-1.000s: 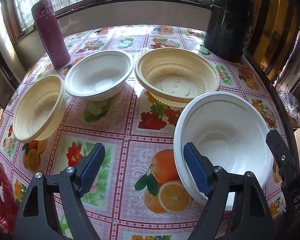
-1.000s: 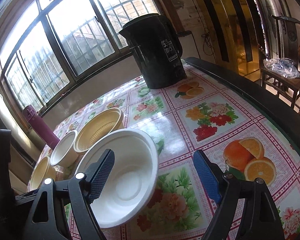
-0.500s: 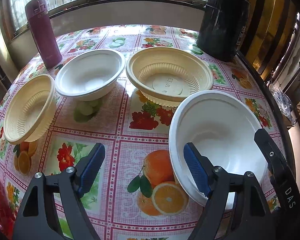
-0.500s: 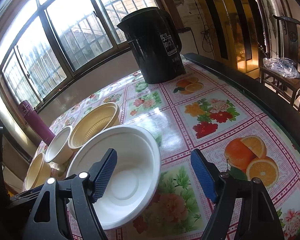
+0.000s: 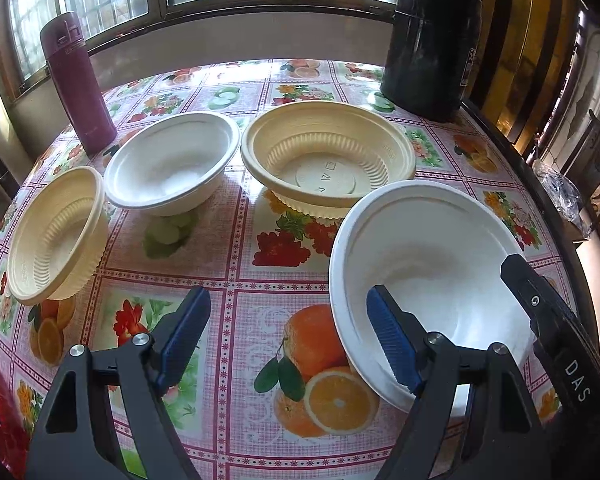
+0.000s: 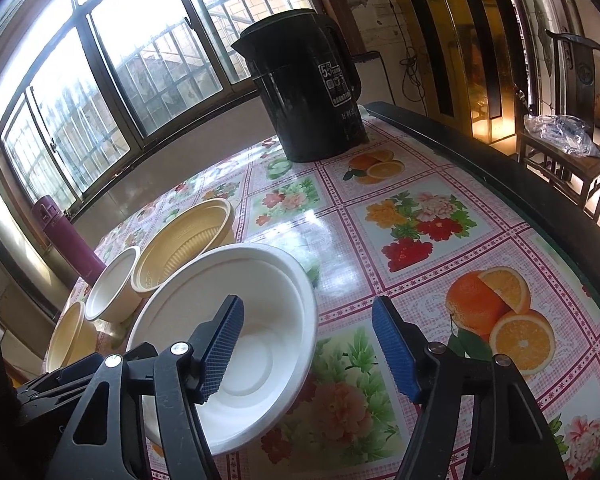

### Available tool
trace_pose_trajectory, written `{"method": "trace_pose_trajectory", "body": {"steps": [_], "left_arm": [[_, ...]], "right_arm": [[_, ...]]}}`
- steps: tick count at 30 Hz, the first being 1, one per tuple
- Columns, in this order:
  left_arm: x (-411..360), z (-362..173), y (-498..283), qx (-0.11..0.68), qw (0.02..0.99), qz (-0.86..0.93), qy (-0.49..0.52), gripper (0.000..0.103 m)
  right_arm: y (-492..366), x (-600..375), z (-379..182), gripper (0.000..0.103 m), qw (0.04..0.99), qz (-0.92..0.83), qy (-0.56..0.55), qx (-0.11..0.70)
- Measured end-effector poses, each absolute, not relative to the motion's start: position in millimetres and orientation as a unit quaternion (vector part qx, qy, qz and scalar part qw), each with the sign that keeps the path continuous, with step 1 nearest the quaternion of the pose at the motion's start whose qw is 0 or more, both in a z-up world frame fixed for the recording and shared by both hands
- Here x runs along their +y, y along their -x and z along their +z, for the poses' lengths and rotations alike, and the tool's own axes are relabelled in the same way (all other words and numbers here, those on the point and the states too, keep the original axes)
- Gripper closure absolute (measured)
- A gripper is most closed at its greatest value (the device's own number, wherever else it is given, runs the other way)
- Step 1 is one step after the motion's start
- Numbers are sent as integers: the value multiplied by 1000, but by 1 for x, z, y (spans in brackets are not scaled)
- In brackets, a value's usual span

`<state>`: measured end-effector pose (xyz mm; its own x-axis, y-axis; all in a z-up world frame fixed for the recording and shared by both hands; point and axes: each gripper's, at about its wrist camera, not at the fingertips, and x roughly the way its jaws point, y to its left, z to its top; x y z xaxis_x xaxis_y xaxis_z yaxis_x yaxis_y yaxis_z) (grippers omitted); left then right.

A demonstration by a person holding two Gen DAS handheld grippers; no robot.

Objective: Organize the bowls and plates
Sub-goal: 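Close the left gripper on the rim of the large white bowl, then lift the white bowl and carry it toward the stacked red plates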

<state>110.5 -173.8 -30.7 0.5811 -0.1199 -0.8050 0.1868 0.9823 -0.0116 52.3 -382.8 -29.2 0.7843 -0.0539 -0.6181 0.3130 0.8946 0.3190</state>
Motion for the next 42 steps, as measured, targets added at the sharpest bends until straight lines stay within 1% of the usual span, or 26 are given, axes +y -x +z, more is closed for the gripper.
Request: {"method": "trace_pose_trajectory", "body": {"steps": [2, 4, 5, 6, 7, 8, 11, 13, 16, 18, 21, 26, 29, 32, 42], "left_arm": [[-175, -32, -110, 451, 887, -88, -41, 24], [-177, -33, -110, 454, 885, -91, -45, 36], [-178, -34, -110, 457, 883, -94, -46, 38], [-178, -35, -111, 459, 882, -95, -45, 41], [-178, -36, -111, 460, 882, -96, -46, 45], [-178, -36, -111, 461, 881, -97, -47, 46], [-180, -36, -110, 460, 880, -107, -45, 54], [-181, -36, -109, 461, 879, -111, -46, 58], [-182, -36, -109, 461, 879, -113, -46, 58], [-181, -36, -110, 463, 878, -115, -43, 61], [-183, -36, -109, 465, 876, -123, -42, 69], [-184, -35, -108, 466, 875, -123, -42, 69], [-183, -34, -106, 465, 875, -124, -42, 75], [-184, -33, -104, 464, 876, -124, -47, 75], [-169, -32, -92, 465, 876, -117, -41, 75]], "right_arm": [[-53, -383, -30, 45, 920, -98, -207, 317], [-55, -383, -33, 50, 918, -100, -205, 324], [-56, -383, -34, 55, 917, -101, -205, 328], [-56, -383, -36, 58, 916, -101, -206, 330], [-57, -383, -37, 65, 915, -102, -205, 333], [-57, -383, -38, 70, 914, -104, -204, 335], [-57, -382, -40, 74, 914, -105, -199, 338], [-57, -381, -40, 75, 915, -105, -194, 338], [-57, -380, -39, 76, 915, -105, -191, 338], [-58, -380, -39, 76, 916, -105, -190, 338], [-57, -379, -39, 76, 916, -103, -190, 338], [-56, -378, -38, 79, 916, -101, -191, 338], [-55, -378, -38, 79, 915, -98, -196, 338], [-53, -379, -38, 79, 913, -97, -203, 340], [-48, -367, -34, 84, 916, -89, -198, 339]]}}
